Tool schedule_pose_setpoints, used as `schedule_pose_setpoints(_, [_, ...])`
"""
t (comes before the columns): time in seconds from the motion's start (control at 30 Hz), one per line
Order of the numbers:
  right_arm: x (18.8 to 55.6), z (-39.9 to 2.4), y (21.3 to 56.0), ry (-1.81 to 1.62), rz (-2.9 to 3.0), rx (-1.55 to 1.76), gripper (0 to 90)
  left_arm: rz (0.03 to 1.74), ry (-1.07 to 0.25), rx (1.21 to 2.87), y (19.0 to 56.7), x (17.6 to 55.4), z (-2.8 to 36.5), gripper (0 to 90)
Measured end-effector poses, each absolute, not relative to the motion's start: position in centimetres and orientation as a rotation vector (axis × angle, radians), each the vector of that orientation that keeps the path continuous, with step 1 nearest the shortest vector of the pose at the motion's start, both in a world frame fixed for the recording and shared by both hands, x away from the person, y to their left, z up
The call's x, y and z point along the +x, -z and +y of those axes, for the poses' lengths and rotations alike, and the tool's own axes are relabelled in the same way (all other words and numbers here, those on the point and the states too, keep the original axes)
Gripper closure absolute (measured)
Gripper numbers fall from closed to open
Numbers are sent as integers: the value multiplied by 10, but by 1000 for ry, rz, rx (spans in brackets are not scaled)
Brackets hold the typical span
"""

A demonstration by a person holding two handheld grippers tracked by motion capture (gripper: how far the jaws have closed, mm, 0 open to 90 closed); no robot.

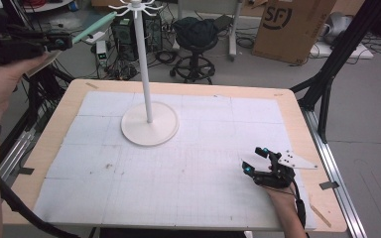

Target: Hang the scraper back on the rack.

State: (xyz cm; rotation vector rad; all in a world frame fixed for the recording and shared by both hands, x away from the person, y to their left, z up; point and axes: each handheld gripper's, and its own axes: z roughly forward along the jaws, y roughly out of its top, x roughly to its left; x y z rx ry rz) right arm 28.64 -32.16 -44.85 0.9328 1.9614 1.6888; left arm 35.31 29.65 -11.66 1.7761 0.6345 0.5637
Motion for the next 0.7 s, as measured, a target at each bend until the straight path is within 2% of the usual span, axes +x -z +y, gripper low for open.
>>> schedule_pose_setpoints(0.7, [287,-322,449,-1690,1961,929,180,658,-584,1810,123,360,290,808])
